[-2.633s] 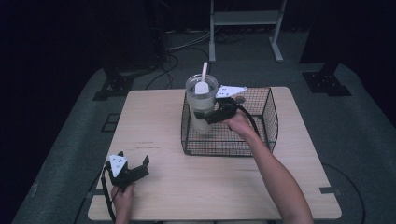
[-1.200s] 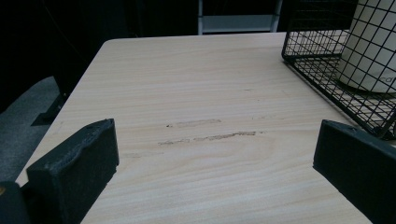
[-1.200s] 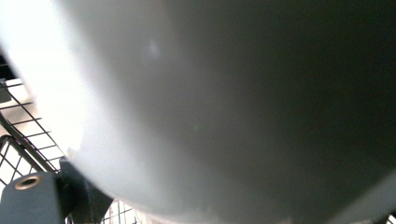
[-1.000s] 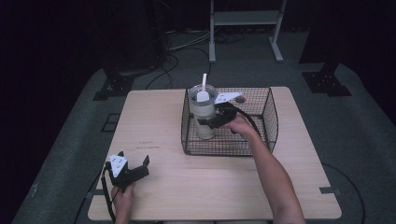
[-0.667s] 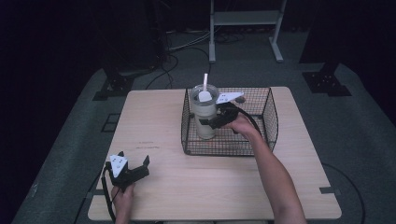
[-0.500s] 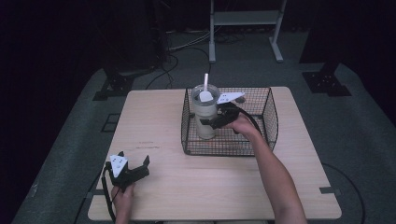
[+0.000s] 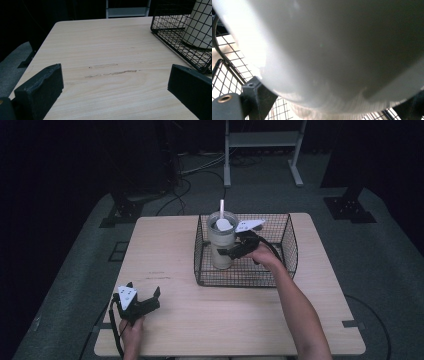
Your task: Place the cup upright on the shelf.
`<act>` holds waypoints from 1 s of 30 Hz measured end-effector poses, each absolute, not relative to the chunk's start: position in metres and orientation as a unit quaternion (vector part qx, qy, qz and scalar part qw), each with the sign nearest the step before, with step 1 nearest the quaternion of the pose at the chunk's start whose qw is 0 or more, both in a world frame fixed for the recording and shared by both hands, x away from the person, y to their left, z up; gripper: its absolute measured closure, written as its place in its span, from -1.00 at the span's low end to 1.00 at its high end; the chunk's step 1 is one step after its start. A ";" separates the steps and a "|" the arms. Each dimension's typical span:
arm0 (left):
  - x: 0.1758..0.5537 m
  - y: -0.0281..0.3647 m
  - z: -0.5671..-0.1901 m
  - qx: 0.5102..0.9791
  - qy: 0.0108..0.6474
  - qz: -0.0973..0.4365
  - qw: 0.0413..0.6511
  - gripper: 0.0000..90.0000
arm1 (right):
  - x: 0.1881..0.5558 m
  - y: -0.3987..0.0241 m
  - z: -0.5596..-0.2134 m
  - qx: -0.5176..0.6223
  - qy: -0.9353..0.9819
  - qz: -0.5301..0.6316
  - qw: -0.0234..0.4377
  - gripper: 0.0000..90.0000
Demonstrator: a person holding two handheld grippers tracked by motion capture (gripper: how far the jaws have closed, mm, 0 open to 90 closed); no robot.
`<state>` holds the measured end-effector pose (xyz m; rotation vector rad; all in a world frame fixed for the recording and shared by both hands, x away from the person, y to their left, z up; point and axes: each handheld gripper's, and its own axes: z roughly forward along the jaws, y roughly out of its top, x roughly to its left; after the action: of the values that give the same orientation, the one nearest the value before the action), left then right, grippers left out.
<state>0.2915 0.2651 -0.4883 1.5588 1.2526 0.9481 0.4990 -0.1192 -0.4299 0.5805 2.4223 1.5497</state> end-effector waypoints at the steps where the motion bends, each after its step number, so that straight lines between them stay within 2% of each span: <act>1: 0.291 0.265 -0.488 0.630 0.506 0.383 0.447 -1.00 | 0.499 -0.120 -0.430 0.196 0.822 0.525 0.104 -0.83; 30: 0.291 0.264 -0.488 0.632 0.506 0.385 0.444 -1.00 | 0.488 -0.130 -0.417 0.192 0.825 0.517 0.120 -0.82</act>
<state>0.2913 0.2640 -0.4883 1.5673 1.2539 0.9543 0.4878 -0.1299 -0.4167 0.5608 2.4107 1.5118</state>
